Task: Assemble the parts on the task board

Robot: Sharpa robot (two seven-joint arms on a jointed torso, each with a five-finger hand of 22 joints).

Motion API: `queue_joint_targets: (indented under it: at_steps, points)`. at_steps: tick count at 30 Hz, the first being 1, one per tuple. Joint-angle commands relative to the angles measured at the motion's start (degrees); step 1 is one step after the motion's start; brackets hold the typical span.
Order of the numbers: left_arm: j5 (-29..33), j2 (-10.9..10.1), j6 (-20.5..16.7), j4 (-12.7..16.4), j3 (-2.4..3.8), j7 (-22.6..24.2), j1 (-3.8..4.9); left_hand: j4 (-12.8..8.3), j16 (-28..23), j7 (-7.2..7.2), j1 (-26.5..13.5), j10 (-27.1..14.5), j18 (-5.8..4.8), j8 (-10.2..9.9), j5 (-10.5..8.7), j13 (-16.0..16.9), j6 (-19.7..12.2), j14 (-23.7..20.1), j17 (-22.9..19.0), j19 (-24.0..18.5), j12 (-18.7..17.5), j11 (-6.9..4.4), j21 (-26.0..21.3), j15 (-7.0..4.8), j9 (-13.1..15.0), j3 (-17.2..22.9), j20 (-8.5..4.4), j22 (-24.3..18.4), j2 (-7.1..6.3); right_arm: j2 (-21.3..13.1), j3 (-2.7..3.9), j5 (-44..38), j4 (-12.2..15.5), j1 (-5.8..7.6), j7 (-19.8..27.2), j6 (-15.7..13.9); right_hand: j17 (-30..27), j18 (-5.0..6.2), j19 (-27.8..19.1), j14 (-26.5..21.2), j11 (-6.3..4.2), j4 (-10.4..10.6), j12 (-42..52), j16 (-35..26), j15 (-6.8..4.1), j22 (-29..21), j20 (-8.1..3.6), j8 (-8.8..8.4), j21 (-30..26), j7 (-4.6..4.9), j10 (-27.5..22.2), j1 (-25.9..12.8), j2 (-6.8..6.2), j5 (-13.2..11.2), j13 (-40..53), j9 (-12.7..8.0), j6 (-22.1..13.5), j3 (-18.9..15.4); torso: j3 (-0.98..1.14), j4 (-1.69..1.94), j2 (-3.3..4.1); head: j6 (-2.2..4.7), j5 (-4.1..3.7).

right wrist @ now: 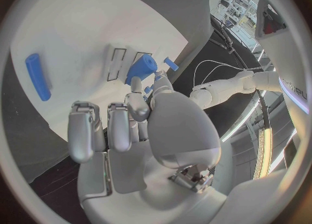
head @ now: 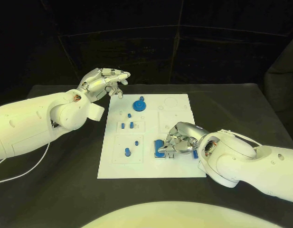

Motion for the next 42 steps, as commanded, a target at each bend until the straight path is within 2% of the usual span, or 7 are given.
queue_joint_targets:
  at_steps: [1,8,13,17,24,29,42]
  points:
    - [-0.10,0.03,-0.12,-0.06,0.02,-0.12,0.09,-0.34,0.13,-0.12,0.67,-0.49,0.80,0.35,0.18,0.08,-0.44,-0.37,0.03,0.16,0.26,-0.07,-0.32,-0.12,-0.05,0.18,0.13,-0.10,0.32,0.05,0.02,-0.03,0.13,0.06,1.46,2.07,0.06,-0.48,1.37,3.39,0.09,-0.06,0.30,0.34,-0.12,9.00,-0.17,0.20,0.32,-0.42,0.48,0.03,0.20,0.21,0.07,0.10,-0.04,-0.41,-0.07,0.15,-0.02,-0.05,0.02]
    - [-0.10,0.05,-0.28,-0.09,0.01,0.03,0.08,-0.39,0.13,-0.12,0.77,-0.52,0.80,0.38,0.18,0.08,-0.46,-0.37,0.00,0.17,0.30,-0.08,-0.32,-0.12,-0.05,0.22,0.13,-0.10,0.39,0.57,0.02,-0.43,-0.49,0.06,0.35,3.49,-0.28,-0.38,1.08,3.33,0.10,-0.07,-0.14,0.14,-0.12,8.64,-0.17,0.23,0.07,-0.41,0.30,0.09,0.29,0.21,-0.25,0.13,-0.11,-0.45,-0.10,0.16,0.00,-0.06,0.10]
    - [-0.10,0.08,-0.45,-0.07,0.01,0.35,0.08,-0.55,0.20,-0.13,1.12,-0.60,0.81,0.48,0.21,0.09,-0.49,-0.36,0.03,0.20,0.43,-0.11,-0.34,-0.15,-0.04,0.39,0.12,-0.12,0.65,1.24,0.02,-0.91,-1.57,0.06,-1.99,2.80,-0.11,-0.40,1.13,3.35,0.05,0.26,0.15,0.19,-0.15,8.73,-0.19,0.74,0.10,-0.47,0.38,0.30,1.74,0.19,0.04,0.46,-0.19,-0.55,-0.11,0.17,0.02,0.03,0.04]
    - [-0.10,0.07,-0.36,-0.10,0.01,0.27,0.08,-0.70,0.25,-0.13,1.43,-0.71,0.82,0.56,0.23,0.09,-0.55,-0.35,0.04,0.23,0.52,-0.12,-0.34,-0.16,-0.05,0.59,0.11,-0.13,0.93,1.44,0.01,-0.74,-2.04,0.06,-2.85,2.96,-0.03,-0.41,1.16,3.37,0.03,0.35,0.35,0.23,-0.16,8.76,-0.20,0.86,0.13,-0.50,0.47,0.28,1.96,0.22,0.20,0.53,-0.14,-0.61,-0.07,0.11,0.06,-0.07,0.08]
    - [-0.10,0.03,-0.60,-0.19,0.01,0.46,0.08,-0.91,0.28,-0.11,1.74,-0.86,0.82,0.61,0.24,0.06,-0.65,-0.37,0.01,0.25,0.58,-0.12,-0.35,-0.17,-0.06,0.77,0.10,-0.15,1.05,0.87,0.00,0.05,-2.05,0.07,-1.47,6.64,-0.14,-0.36,1.02,3.34,0.00,-0.47,0.23,0.10,-0.20,8.62,-0.25,1.38,-0.01,-0.51,0.39,1.79,2.03,-1.58,0.22,0.90,-0.55,-1.23,-0.15,0.08,0.01,-0.27,0.22]
    - [-0.10,-0.03,-0.52,-0.34,0.01,0.20,0.08,-1.15,0.27,-0.12,2.07,-0.92,0.82,0.72,0.25,0.05,-0.66,-0.41,-0.09,0.26,0.68,-0.14,-0.36,-0.18,-0.04,0.98,0.08,-0.16,1.17,0.73,-0.01,0.36,-2.04,0.07,-1.19,7.90,-0.04,-0.34,0.92,3.36,0.02,-1.20,0.22,0.12,-0.19,8.54,-0.24,1.67,-0.10,-0.48,0.35,2.96,1.90,-2.31,0.28,1.12,-0.78,-1.63,-0.04,0.05,0.02,-0.38,0.28]
    - [-0.10,-0.18,-0.44,-0.52,0.00,-0.17,0.09,-1.50,0.30,-0.12,2.41,-1.02,0.82,0.84,0.24,0.03,-0.70,-0.44,-0.13,0.28,0.77,-0.15,-0.37,-0.20,-0.04,1.14,0.07,-0.17,1.12,-0.13,-0.01,0.52,-1.52,0.07,0.67,3.80,-0.20,-0.29,0.78,3.31,0.08,-0.06,0.20,-0.06,-0.13,8.39,-0.19,2.09,-0.26,-0.45,0.32,1.30,1.15,-2.93,0.37,1.42,-1.21,-3.89,-0.04,0.09,0.05,-0.33,0.15]
